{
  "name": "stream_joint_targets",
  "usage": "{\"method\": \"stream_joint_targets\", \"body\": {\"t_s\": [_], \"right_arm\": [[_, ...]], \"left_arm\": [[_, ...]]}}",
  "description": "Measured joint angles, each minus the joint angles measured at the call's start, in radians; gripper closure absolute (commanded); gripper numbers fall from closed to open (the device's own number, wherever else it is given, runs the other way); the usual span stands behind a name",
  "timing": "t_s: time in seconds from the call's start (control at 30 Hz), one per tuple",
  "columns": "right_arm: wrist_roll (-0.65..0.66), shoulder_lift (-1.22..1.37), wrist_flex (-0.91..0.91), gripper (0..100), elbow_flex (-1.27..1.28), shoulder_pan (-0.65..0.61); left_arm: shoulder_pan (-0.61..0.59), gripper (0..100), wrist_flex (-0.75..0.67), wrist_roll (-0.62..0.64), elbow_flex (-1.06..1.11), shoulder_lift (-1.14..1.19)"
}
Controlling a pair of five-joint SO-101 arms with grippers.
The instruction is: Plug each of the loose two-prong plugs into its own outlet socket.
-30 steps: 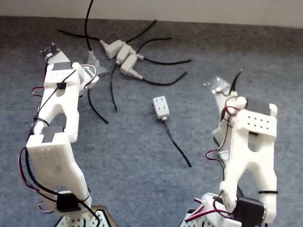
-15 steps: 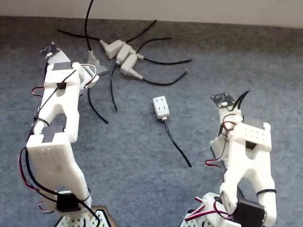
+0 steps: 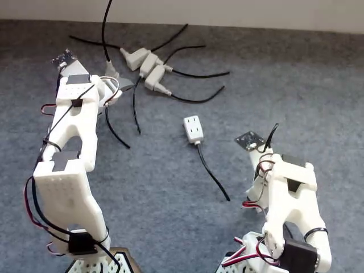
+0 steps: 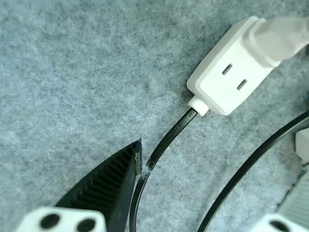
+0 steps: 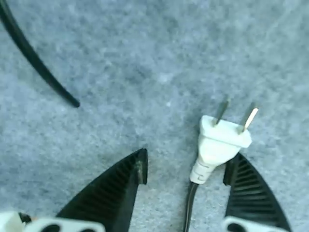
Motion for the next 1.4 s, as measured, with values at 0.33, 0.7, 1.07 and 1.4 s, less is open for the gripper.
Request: {"method": "stream_joint_targets", "body": {"t_s": [0.33,0.7,1.07,1.4], "right_arm": [[0.0,-0.003,-0.109,81.4,0.025,0.002],[-0.172,-0.002,-0.187,81.4,0.031,0.002],[-0.252,-0.002,-0.212,81.8,0.032,-0.011],[-0.253,-0.002,-0.213,81.8,0.031,-0.015]], "left_arm": [[0.0,54,0.0,0.0,0.0,0.0],[0.0,54,0.0,0.0,0.0,0.0],[0.0,54,0.0,0.0,0.0,0.0],[0.0,54,0.0,0.0,0.0,0.0]]}}
